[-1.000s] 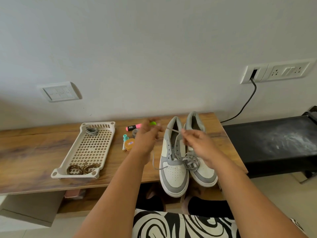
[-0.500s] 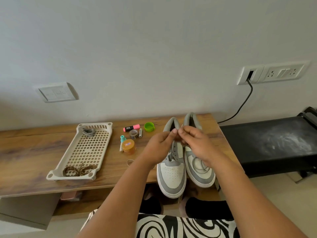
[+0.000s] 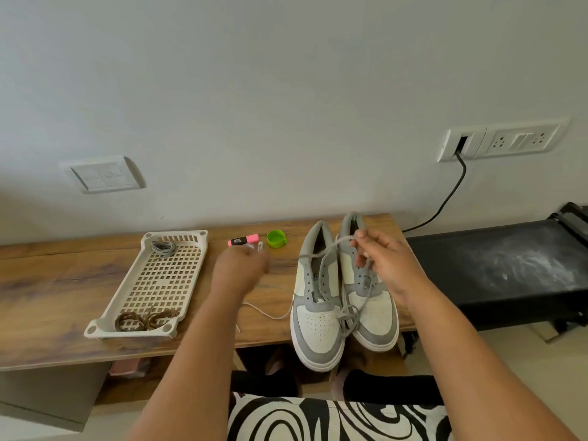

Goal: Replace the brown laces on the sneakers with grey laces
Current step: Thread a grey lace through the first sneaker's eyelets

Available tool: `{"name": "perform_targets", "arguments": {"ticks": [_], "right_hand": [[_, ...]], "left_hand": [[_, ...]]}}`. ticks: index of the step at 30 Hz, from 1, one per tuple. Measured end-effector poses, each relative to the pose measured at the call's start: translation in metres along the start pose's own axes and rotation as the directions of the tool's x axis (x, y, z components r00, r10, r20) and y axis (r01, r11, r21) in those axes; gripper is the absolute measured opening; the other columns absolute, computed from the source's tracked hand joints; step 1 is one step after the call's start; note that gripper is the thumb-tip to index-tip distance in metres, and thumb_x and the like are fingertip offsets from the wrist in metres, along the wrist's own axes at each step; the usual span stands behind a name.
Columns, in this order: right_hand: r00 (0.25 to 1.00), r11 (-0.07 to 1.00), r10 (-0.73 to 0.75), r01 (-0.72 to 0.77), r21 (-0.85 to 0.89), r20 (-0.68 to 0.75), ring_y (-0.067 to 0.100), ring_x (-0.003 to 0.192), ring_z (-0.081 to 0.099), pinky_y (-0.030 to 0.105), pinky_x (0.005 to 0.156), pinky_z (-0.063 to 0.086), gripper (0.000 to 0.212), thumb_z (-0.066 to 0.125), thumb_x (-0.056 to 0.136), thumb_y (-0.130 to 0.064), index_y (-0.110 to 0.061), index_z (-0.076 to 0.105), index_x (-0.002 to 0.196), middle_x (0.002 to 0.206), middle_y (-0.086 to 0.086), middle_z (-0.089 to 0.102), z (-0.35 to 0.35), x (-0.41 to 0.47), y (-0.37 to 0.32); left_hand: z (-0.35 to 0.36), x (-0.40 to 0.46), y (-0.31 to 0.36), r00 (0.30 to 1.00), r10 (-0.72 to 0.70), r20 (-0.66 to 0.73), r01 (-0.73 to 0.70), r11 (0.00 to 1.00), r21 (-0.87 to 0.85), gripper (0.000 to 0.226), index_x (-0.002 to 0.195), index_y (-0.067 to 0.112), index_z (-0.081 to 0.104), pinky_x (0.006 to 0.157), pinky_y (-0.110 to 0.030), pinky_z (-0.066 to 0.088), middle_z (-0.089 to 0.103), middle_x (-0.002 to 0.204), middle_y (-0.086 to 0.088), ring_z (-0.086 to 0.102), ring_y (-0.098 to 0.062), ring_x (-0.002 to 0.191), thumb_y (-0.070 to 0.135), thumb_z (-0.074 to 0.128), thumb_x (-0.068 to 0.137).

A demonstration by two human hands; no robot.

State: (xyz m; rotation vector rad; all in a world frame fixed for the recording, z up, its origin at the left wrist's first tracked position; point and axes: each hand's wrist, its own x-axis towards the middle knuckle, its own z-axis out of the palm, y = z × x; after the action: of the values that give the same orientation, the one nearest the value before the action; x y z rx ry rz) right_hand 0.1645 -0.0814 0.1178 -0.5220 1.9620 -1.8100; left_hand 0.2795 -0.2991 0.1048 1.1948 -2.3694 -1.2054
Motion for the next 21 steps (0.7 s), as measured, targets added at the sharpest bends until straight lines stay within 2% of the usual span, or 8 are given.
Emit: {"name": "perform_targets", "arguments": {"ticks": [2,6,8,12,14,15,18,21], "right_hand": [[0.996,0.996,-0.053,0.058,-0.064,0.071,0.005,0.078,0.057,0.023,0.082,0.049,0.019,0.054,0.099,-0.025,-0.021,0.067,0.085,0.071,-0.015,0.063,0.011,-0.002,-0.002],[0.980,0.960,-0.112,0.149,-0.237,0.162,0.022,0.095,0.065,0.041,0.091,0.050,0.020,0.059,0.095,-0.037,-0.023,0.070,0.086,0.090,0.004,0.070,0.022,-0.004,0.005],[0.982,0.954,-0.098,0.140,-0.265,0.163,0.030,0.093,0.063,0.044,0.087,0.051,0.023,0.061,0.092,-0.044,-0.025,0.070,0.084,0.090,0.011,0.068,0.021,-0.004,0.006],[0.994,0.950,-0.031,0.062,-0.307,0.105,0.014,0.072,0.048,0.030,0.069,0.039,0.035,0.054,0.093,-0.049,-0.020,0.062,0.075,0.076,0.003,0.051,0.007,-0.003,0.001],[0.999,0.935,-0.023,0.034,-0.353,0.035,0.015,0.071,0.047,0.031,0.067,0.037,0.041,0.048,0.096,-0.048,-0.015,0.058,0.074,0.075,0.003,0.049,-0.003,-0.003,-0.001],[1.000,0.941,-0.023,0.020,-0.337,-0.003,0.016,0.071,0.047,0.032,0.068,0.037,0.042,0.047,0.097,-0.048,-0.015,0.055,0.072,0.073,0.004,0.048,-0.007,-0.003,-0.001],[0.995,0.975,0.012,-0.034,-0.220,-0.101,0.015,0.070,0.050,0.030,0.070,0.040,0.040,0.047,0.098,-0.045,-0.016,0.055,0.072,0.066,-0.001,0.050,-0.011,-0.002,-0.001],[0.998,0.988,0.003,-0.012,-0.153,-0.058,0.019,0.074,0.051,0.033,0.078,0.043,0.037,0.046,0.100,-0.042,-0.018,0.060,0.077,0.068,-0.002,0.049,-0.004,-0.001,-0.001]], "left_hand": [[0.013,-0.009,0.005,0.985,0.159,0.062,-0.171,0.899,0.404,0.038,0.103,0.023,0.069,0.093,-0.045,0.050,0.067,0.103,-0.002,0.058,-0.027,0.108,0.053,0.049,0.090],[0.035,-0.029,0.030,0.869,0.387,0.308,-0.279,0.898,-0.342,0.050,0.102,0.016,0.070,0.095,-0.039,0.044,0.066,0.105,-0.019,0.057,-0.021,0.097,0.058,0.045,0.094],[0.037,-0.036,0.033,0.851,0.389,0.351,-0.237,0.883,-0.405,0.041,0.086,0.014,0.068,0.084,-0.037,0.041,0.061,0.090,-0.021,0.052,-0.019,0.086,0.049,0.049,0.098],[0.024,-0.028,0.036,0.974,0.128,0.189,0.060,0.656,-0.752,0.026,0.092,0.012,0.068,0.081,-0.033,0.048,0.069,0.100,-0.008,0.062,-0.018,0.096,0.030,0.052,0.101],[0.006,-0.017,0.036,0.988,-0.108,0.111,0.145,0.406,-0.902,0.024,0.078,0.013,0.063,0.066,-0.029,0.044,0.068,0.080,-0.003,0.061,-0.017,0.076,0.024,0.056,0.098],[-0.002,-0.013,0.029,0.980,-0.193,0.040,0.123,0.443,-0.888,0.026,0.072,0.015,0.060,0.061,-0.029,0.041,0.065,0.069,-0.001,0.057,-0.016,0.067,0.022,0.055,0.096],[-0.014,-0.002,-0.001,0.953,-0.079,-0.294,0.084,0.996,0.005,0.025,0.069,0.021,0.058,0.074,-0.034,0.041,0.058,0.068,0.001,0.053,-0.021,0.072,0.029,0.051,0.092],[-0.004,0.000,-0.003,0.952,0.213,-0.220,-0.135,0.937,0.321,0.019,0.097,0.029,0.067,0.091,-0.041,0.044,0.067,0.097,0.002,0.058,-0.025,0.100,0.043,0.054,0.094]]}}
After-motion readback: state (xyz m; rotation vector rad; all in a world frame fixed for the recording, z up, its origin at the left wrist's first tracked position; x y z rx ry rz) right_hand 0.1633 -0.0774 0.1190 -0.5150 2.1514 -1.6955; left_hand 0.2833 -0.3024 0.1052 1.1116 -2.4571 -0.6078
